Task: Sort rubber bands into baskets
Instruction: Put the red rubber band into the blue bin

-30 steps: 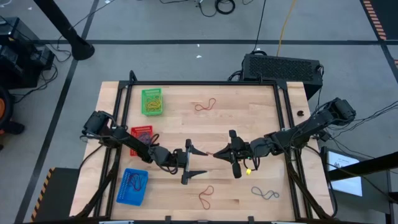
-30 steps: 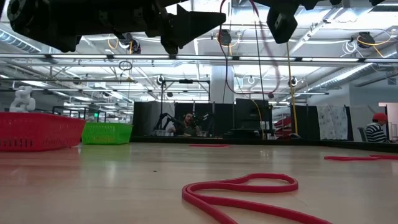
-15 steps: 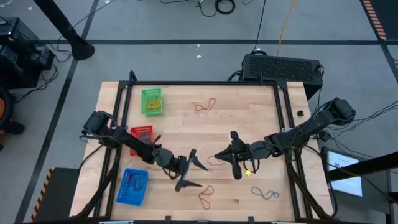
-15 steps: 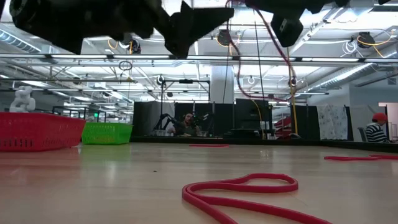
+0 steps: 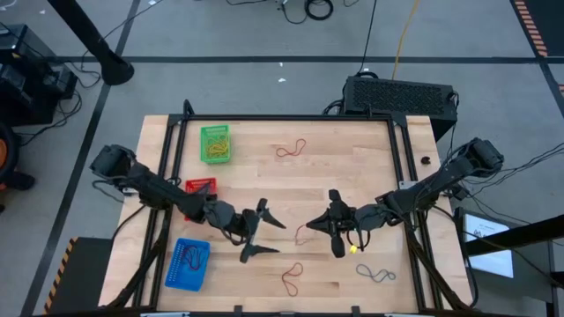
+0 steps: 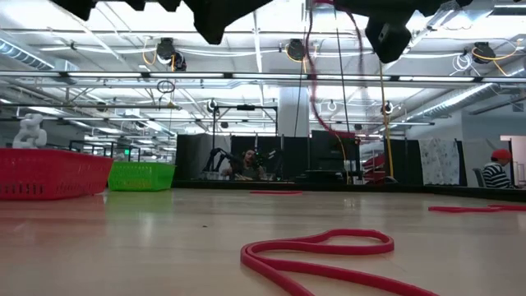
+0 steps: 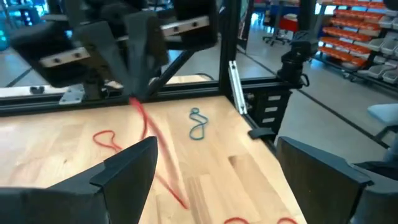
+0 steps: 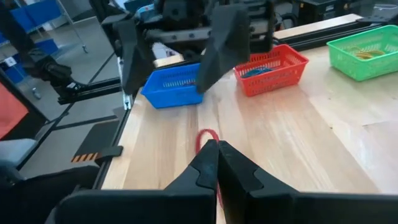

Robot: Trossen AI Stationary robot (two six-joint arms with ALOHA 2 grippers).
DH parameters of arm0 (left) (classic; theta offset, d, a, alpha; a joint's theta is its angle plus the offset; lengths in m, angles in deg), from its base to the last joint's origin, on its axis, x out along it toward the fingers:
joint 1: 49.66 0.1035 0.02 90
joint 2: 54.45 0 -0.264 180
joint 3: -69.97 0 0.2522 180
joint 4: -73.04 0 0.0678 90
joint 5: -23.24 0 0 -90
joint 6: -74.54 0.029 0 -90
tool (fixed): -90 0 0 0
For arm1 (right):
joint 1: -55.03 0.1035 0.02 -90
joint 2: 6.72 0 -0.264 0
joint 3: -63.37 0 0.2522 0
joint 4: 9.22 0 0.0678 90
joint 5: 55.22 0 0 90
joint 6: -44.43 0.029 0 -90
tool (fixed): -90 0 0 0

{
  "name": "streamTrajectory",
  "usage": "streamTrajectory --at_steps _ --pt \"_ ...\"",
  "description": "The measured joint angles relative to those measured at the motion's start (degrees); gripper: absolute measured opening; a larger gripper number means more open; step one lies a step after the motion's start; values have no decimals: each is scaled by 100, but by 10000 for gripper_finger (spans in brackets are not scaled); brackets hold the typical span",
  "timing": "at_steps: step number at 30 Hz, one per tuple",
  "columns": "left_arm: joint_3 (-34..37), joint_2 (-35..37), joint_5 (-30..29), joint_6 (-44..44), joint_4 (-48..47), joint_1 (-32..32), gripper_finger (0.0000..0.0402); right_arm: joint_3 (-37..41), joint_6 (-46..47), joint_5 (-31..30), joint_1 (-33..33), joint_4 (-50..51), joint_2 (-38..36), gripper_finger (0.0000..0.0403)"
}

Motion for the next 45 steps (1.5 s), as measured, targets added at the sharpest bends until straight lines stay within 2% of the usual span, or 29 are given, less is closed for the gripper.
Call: streamTrajectory --at_steps 5,11,22,27,33,37,40,45 --pt "7 -576 -58 -6 751 12 336 0 19 -120 18 -147 37 0" --pt "7 -995 -576 -136 1609 118 336 -7 -18 -70 18 -618 377 0" --pt "4 -1018 -689 -287 1602 176 335 -7 4 -61 18 -709 529 0" --pt "4 -1018 -960 -715 1365 295 312 -7 -36 -61 3 -884 527 0" --pt "4 -1018 -745 -780 1338 363 263 -7 -38 -61 -36 -917 527 0" --pt "4 -1018 -742 -780 1333 370 211 -7 -31 -64 -36 -919 527 0" --pt "4 -1018 -742 -778 1333 372 153 -7 26 -62 -36 -920 527 0" --pt "4 -1018 -694 -759 1257 372 29 -7 117 -61 -36 -919 527 0"
